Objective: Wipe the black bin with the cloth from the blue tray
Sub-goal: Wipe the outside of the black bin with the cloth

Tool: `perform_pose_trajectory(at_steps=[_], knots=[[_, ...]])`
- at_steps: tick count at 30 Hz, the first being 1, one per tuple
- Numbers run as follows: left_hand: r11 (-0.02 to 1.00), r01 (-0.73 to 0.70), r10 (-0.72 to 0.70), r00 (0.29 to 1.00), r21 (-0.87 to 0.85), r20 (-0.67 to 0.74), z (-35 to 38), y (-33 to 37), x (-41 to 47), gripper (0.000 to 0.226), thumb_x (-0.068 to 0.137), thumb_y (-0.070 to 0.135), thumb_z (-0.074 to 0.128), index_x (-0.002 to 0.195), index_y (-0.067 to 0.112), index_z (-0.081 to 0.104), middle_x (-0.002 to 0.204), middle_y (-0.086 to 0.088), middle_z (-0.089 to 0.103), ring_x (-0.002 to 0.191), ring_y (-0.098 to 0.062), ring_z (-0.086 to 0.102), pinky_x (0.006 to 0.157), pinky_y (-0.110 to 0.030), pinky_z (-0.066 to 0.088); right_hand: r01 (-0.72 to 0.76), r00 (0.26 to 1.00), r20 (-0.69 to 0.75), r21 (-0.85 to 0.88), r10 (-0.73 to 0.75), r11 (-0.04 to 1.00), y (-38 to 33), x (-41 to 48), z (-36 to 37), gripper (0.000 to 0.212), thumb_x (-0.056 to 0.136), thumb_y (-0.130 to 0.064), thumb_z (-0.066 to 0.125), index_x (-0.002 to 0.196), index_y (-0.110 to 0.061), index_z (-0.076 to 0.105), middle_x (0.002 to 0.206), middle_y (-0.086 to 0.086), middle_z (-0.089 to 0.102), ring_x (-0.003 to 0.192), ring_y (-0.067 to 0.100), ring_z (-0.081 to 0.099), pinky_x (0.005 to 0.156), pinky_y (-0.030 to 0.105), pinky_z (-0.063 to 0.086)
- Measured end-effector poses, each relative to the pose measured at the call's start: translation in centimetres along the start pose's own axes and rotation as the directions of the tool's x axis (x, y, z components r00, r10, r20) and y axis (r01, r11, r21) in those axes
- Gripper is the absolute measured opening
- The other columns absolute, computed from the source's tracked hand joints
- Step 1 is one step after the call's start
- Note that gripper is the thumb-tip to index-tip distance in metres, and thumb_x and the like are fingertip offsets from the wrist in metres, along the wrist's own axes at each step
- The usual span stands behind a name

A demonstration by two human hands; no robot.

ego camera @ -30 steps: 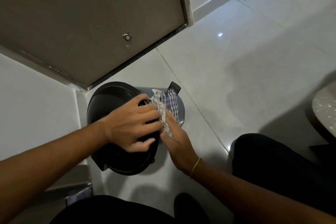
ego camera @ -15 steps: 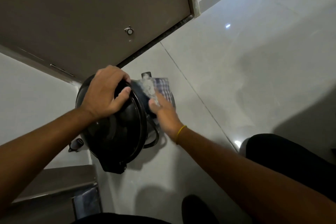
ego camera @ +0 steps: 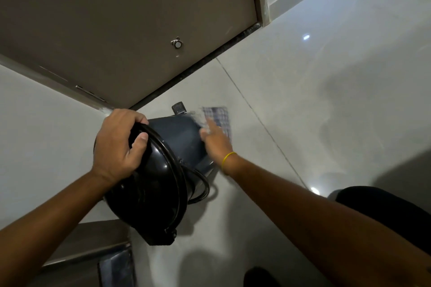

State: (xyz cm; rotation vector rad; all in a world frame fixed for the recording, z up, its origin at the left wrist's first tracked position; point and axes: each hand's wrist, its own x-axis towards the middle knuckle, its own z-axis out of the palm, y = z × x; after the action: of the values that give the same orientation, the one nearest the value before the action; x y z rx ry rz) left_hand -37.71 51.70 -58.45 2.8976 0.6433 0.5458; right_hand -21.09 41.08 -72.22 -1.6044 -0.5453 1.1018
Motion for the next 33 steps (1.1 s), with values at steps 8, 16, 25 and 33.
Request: perform_pose_trajectory(at_steps=[8,16,25,33], knots=[[0.994,-0.103,0.102,0.993,0.019,0.068,-0.8,-0.4,-0.7,0.034,0.096,0.035,0.042,0.097,0.008,0.063,0.097,-0.009,0.062,0.091,-0.029,0.056,0.083,-0.047,0.046,0.278,0.912,0.257,0.184,-0.319,0.943,2.9,-8.1,-1.3,0.048,0.105,-0.015,0.05,0.153,-0.019,0.055,0.162,-0.007,0.053,0.16,0.012,0.033,0.131,0.032,0.027],[0.997,-0.074,0.073,0.996,0.019,0.045,0.2,-0.4,0.8,0.035,0.099,0.039,0.04,0.101,0.012,0.063,0.099,-0.004,0.064,0.093,-0.023,0.056,0.083,-0.037,0.042,0.057,0.997,0.056,-0.096,-0.052,0.994,-0.9,0.4,-2.2,0.057,0.105,-0.022,0.046,0.161,-0.029,0.042,0.17,0.001,0.041,0.158,0.023,0.034,0.131,0.033,0.023],[0.996,0.085,-0.085,0.996,-0.012,-0.006,-0.7,-3.1,1.6,0.025,0.092,0.031,0.045,0.097,0.013,0.062,0.096,-0.002,0.062,0.089,-0.015,0.051,0.075,-0.03,0.037,0.157,0.925,0.298,0.267,-0.236,0.951,2.9,-7.2,0.2,0.051,0.102,-0.036,0.053,0.151,-0.05,0.05,0.158,-0.027,0.05,0.159,0.0,0.03,0.126,0.015,0.027],[0.972,0.23,-0.232,0.97,-0.043,-0.076,-1.0,-5.0,1.7,0.022,0.09,0.026,0.047,0.09,0.047,0.052,0.093,0.03,0.058,0.095,0.012,0.053,0.084,0.0,0.034,-0.098,0.985,0.162,0.227,0.061,0.969,5.4,0.9,-0.3,0.063,0.098,-0.034,0.048,0.161,-0.027,0.041,0.14,-0.004,0.053,0.125,0.021,0.05,0.097,0.029,0.05]])
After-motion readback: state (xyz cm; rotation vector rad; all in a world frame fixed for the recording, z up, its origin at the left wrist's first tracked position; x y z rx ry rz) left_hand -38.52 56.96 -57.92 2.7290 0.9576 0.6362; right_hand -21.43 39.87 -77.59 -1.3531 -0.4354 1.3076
